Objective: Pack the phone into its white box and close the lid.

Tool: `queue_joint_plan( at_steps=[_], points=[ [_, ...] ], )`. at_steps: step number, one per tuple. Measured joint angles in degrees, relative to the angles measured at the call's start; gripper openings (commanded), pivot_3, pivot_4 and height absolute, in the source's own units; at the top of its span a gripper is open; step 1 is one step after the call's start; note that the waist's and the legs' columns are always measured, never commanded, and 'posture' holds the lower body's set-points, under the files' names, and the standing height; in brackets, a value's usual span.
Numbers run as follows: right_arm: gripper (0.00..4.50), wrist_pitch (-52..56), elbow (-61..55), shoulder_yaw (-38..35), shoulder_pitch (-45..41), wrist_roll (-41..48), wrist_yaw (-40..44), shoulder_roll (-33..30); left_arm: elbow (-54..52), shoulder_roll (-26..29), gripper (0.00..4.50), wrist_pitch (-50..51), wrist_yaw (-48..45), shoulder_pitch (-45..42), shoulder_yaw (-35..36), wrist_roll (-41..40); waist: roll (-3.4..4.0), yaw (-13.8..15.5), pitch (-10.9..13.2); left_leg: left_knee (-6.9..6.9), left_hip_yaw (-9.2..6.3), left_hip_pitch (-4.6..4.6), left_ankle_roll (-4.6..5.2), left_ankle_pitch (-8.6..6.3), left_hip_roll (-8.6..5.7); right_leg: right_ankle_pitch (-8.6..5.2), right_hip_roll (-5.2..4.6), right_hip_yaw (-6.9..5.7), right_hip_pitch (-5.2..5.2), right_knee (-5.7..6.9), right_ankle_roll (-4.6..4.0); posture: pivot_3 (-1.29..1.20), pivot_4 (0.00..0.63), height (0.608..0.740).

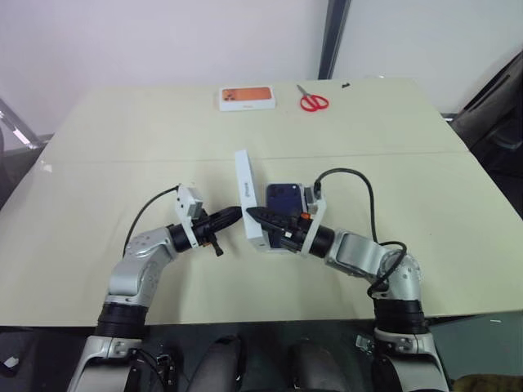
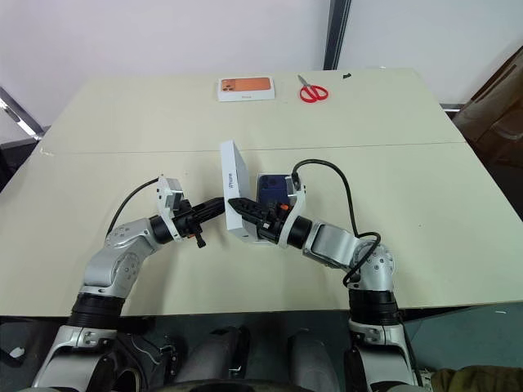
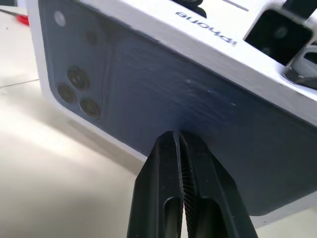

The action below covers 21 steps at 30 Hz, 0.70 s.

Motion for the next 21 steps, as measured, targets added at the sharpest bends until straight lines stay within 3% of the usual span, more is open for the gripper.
queue_joint_plan(
  at_steps=[1, 5, 12, 21],
  points=[
    [3.38, -0.7, 0.0, 0.1, -0.1, -1.5, 0.5, -0.6, 0.4, -0.4, 0.15, -0.2, 0.1, -0.3, 0.0, 0.2, 0.0, 0.0, 0.0, 0.01, 0.0, 0.0, 0.0, 0.0, 0.0, 0.0, 0.0, -0.01, 0.01, 0.0, 0.0, 0.0, 0.15, 0.734],
    [3.38, -2.3, -1.3, 0.8, -2.2, -8.4, 6.8, -6.2, 1.9, -2.5, 0.15, -1.1, 0.9, -1.4, -0.5, 0.8, 0.01, 0.1, 0.0, 0.03, 0.03, -0.01, 0.02, -0.01, -0.01, 0.0, 0.0, -0.01, 0.01, -0.01, 0.01, 0.0, 0.15, 0.734],
    [3.38, -6.5, -3.3, 3.8, -4.1, -28.5, 29.2, -29.3, 3.8, -5.9, 0.15, -1.7, 2.2, -4.2, -1.9, 1.9, -0.05, 0.1, 0.0, 0.05, 0.03, -0.02, 0.06, -0.03, 0.02, -0.01, 0.04, -0.05, 0.06, -0.06, 0.01, 0.0, 0.15, 0.734],
    [3.38, -13.7, -1.4, 8.5, -3.5, -45.8, 42.1, -33.5, 4.9, -7.6, 0.15, -2.4, 2.0, -5.5, -3.1, 2.7, -0.11, 0.1, 0.1, 0.09, 0.09, -0.04, 0.05, -0.03, 0.06, -0.01, 0.05, 0.0, 0.03, -0.05, 0.01, 0.0, 0.15, 0.734]
  ],
)
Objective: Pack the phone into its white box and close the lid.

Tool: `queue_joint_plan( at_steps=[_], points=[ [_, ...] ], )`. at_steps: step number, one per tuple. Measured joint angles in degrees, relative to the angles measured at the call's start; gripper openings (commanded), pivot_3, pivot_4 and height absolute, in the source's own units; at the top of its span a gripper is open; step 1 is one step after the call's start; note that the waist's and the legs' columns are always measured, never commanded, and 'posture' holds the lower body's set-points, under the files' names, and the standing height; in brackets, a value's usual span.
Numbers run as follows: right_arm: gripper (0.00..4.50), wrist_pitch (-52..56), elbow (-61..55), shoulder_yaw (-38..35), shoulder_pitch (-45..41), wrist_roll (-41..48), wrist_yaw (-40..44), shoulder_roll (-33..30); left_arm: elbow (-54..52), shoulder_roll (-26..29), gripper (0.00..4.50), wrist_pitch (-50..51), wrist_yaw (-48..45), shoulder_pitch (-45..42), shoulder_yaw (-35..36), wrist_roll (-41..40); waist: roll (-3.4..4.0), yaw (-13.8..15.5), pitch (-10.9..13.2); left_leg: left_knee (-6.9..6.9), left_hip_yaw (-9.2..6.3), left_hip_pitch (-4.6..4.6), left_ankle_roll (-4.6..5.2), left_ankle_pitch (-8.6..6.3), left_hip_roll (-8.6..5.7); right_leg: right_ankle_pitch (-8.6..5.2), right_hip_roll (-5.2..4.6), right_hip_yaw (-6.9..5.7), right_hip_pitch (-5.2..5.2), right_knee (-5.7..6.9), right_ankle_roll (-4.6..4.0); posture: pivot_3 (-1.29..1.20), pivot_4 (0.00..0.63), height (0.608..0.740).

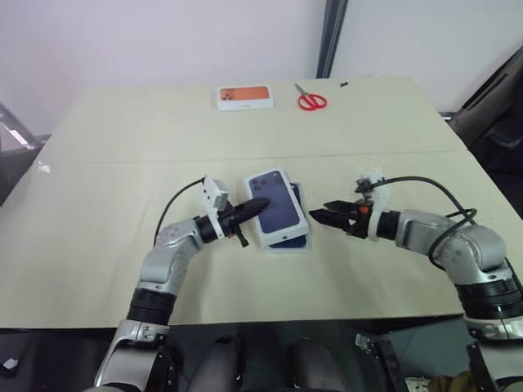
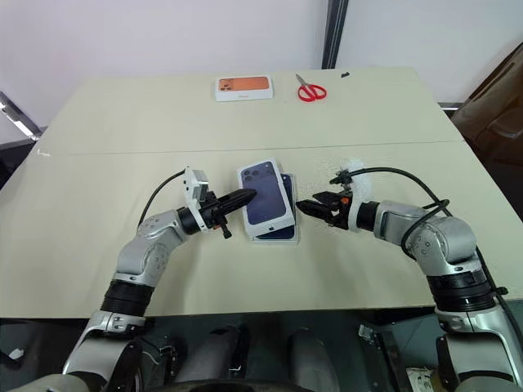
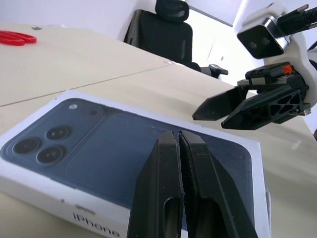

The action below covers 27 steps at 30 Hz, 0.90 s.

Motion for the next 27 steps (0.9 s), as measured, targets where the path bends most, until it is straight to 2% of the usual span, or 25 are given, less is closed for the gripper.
queue_joint_plan(
  at_steps=[4, 8, 11, 16, 21, 27],
  points=[
    [3.38, -5.1, 0.4, 0.3, -0.5, -6.0, 1.8, 1.7, 0.0, 1.0, 0.15, 0.3, 0.2, 0.0, 0.4, -0.2, -0.03, 0.0, 0.0, 0.0, 0.0, 0.0, 0.0, 0.0, -0.01, 0.0, -0.01, 0.0, -0.01, 0.0, 0.0, 0.0, 0.15, 0.734],
    [1.61, -9.1, 3.8, -0.3, -2.6, -10.4, 1.6, 4.2, -0.1, 2.2, 0.15, 1.3, 1.7, -0.6, 2.3, -0.2, -0.04, 0.0, 0.0, -0.01, -0.01, 0.0, -0.02, 0.01, -0.01, 0.0, -0.01, 0.0, -0.03, 0.0, 0.0, 0.0, 0.15, 0.734],
    [0.05, -13.5, 5.8, 0.0, -3.8, -15.9, 1.3, 5.0, 0.6, 2.8, 0.15, 1.1, 4.9, -2.5, 3.9, 0.2, -0.04, 0.1, 0.0, 0.0, -0.01, 0.0, -0.02, 0.01, -0.03, 0.0, -0.01, -0.01, -0.03, 0.0, 0.0, 0.0, 0.15, 0.734],
    [0.05, -19.2, 6.6, 4.3, -4.3, -24.0, 1.8, 8.3, 7.9, 3.5, 0.15, 3.1, 10.1, -5.0, 3.1, 4.8, -0.04, 0.0, 0.0, -0.02, -0.01, 0.0, -0.05, 0.03, -0.04, 0.0, 0.0, 0.0, -0.08, 0.03, 0.0, 0.0, 0.15, 0.734],
    [0.05, -21.3, 8.8, 8.6, -5.2, -30.6, 2.2, 9.8, 12.0, 3.3, 0.15, 7.1, 11.5, -6.8, 1.0, 7.5, -0.04, 0.1, 0.0, 0.01, -0.03, -0.01, -0.09, 0.05, -0.06, 0.01, -0.01, 0.0, -0.08, 0.06, 0.0, 0.0, 0.15, 0.734],
    [0.05, -21.6, 9.3, 8.5, -5.8, -31.3, 4.4, 11.0, 12.7, 1.6, 0.15, 7.9, 11.4, -8.0, 0.4, 8.3, -0.04, 0.1, 0.0, 0.0, -0.03, -0.01, -0.33, 0.19, -0.08, 0.01, -0.03, 0.0, -0.07, 0.06, 0.0, 0.0, 0.15, 0.734]
  ],
)
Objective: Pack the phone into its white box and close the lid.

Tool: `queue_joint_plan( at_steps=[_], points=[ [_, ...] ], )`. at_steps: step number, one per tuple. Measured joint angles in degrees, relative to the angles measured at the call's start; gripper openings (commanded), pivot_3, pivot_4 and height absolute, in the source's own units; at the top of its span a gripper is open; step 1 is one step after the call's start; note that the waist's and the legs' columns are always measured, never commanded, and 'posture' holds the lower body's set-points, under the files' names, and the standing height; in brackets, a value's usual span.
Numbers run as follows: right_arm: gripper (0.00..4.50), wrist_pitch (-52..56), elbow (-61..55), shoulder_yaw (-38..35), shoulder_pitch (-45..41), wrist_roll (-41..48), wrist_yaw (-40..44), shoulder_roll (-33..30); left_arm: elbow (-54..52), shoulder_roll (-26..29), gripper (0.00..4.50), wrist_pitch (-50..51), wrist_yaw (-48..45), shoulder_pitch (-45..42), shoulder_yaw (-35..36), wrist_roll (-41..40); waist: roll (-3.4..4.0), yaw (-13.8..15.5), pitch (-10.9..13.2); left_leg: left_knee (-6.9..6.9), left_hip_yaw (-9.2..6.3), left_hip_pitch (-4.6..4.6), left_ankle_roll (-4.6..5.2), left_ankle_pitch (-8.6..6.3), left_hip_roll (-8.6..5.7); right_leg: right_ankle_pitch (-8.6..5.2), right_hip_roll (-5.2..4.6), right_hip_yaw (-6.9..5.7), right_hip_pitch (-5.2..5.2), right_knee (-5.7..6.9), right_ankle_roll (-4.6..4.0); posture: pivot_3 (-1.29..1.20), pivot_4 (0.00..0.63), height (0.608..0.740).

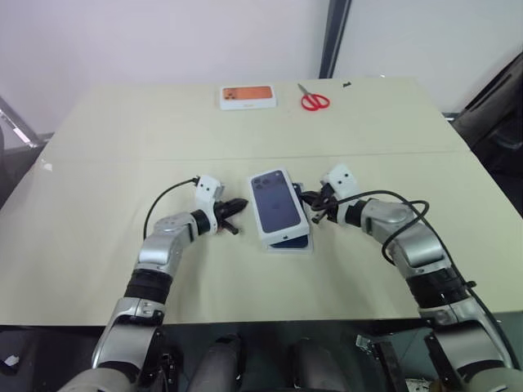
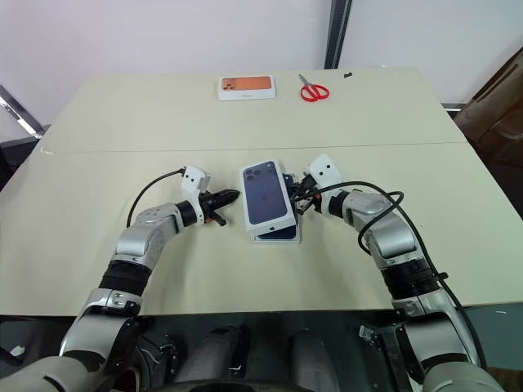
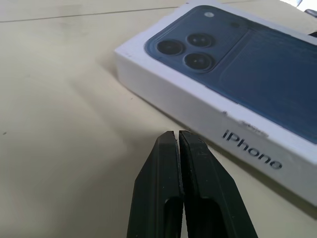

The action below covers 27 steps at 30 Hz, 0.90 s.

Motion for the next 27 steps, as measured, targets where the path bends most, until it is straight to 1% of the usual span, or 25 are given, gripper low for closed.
queue_joint_plan(
  at_steps=[5, 10, 18, 27],
  points=[
    [0.05, -0.3, -0.4, -0.6, 0.4, -1.1, 1.5, -0.3, 0.0, -2.3, 0.15, 0.4, 0.0, -0.3, -0.6, 0.4, 0.0, 0.0, 0.0, -0.01, -0.01, 0.0, 0.01, 0.0, -0.01, 0.0, -0.01, 0.0, -0.01, 0.0, 0.0, 0.0, 0.15, 0.734],
    [0.05, -0.2, -3.6, -2.3, 2.4, -1.9, 1.8, -1.0, -1.1, -3.6, 0.15, 1.4, 0.0, -0.2, -0.7, 0.4, 0.0, 0.0, 0.0, 0.0, -0.01, 0.0, 0.01, 0.0, -0.01, 0.0, -0.01, 0.0, -0.01, 0.0, 0.0, 0.0, 0.15, 0.734],
    [0.05, 1.2, -8.9, -3.9, 8.2, -2.0, 2.8, -3.0, -5.5, -3.1, 0.15, 2.4, -1.3, 0.3, -1.7, 0.4, 0.0, -0.1, 0.0, -0.02, -0.01, 0.0, 0.02, -0.01, -0.01, 0.0, -0.01, 0.01, -0.02, 0.0, 0.0, 0.0, 0.15, 0.734],
    [0.05, 0.9, -10.8, -3.7, 10.0, -4.1, 3.1, -3.2, -10.0, -1.6, 0.15, 3.5, -2.8, 2.9, -1.9, 0.3, 0.0, -0.1, 0.0, -0.03, -0.01, 0.0, 0.01, -0.01, 0.0, 0.0, -0.01, 0.01, -0.02, 0.0, 0.0, 0.0, 0.15, 0.734]
  ],
)
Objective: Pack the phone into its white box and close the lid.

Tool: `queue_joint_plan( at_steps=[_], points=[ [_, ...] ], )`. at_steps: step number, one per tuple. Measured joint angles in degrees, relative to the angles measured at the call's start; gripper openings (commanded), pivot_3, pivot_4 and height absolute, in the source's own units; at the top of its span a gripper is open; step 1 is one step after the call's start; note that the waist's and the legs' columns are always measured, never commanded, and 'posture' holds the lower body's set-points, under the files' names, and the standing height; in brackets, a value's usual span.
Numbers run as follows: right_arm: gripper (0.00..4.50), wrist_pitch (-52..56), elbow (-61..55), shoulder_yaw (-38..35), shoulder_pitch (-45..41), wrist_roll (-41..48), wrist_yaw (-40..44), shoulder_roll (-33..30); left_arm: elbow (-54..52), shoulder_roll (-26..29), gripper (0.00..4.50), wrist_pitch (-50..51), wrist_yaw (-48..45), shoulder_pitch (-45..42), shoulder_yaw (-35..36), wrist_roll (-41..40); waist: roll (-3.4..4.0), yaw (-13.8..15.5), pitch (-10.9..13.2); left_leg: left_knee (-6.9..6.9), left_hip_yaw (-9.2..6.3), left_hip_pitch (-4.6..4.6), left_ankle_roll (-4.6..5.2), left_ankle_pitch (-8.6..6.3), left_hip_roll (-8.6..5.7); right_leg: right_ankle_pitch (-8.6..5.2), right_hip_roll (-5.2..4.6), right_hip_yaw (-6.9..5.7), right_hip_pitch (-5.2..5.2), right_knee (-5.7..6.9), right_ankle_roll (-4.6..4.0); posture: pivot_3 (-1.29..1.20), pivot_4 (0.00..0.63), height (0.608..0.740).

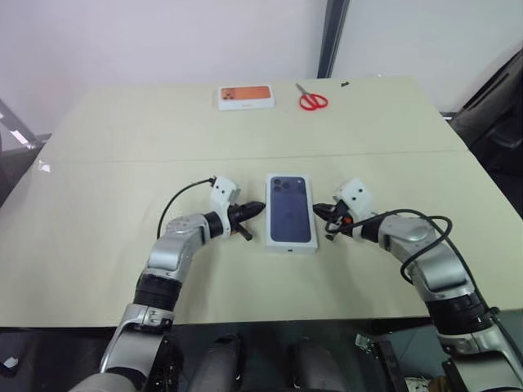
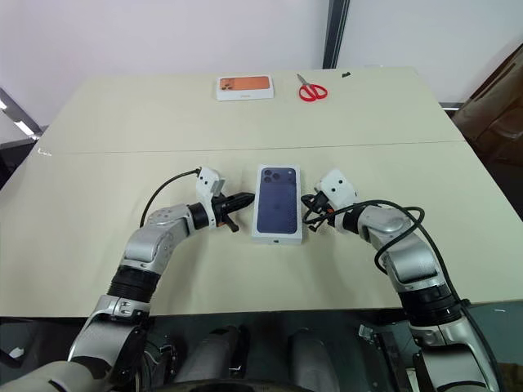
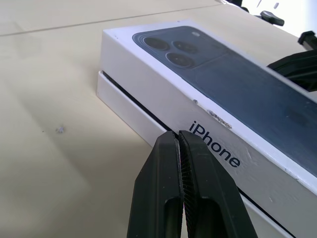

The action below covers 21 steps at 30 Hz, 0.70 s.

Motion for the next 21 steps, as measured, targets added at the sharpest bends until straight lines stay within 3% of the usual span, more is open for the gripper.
queue_joint_plan(
  at_steps=[16, 21],
  points=[
    [0.05, -0.8, 0.9, 0.9, -0.3, -3.5, -0.2, 0.8, -0.5, 0.7, 0.15, -0.1, 1.7, 1.0, 0.3, 0.0, 0.0, 0.0, 0.0, 0.01, 0.0, 0.0, -0.02, 0.01, 0.0, 0.0, 0.0, 0.0, 0.0, 0.0, 0.0, 0.0, 0.15, 0.734],
    [0.05, -1.7, 5.4, -0.6, -3.9, -5.2, -3.4, 0.9, 3.2, 0.0, 0.15, -1.5, 3.5, -2.7, 2.3, 0.0, 0.0, 0.1, 0.0, 0.04, 0.0, -0.01, -0.05, 0.03, -0.02, 0.0, 0.0, -0.01, 0.01, 0.01, 0.0, 0.0, 0.15, 0.734]
  ],
)
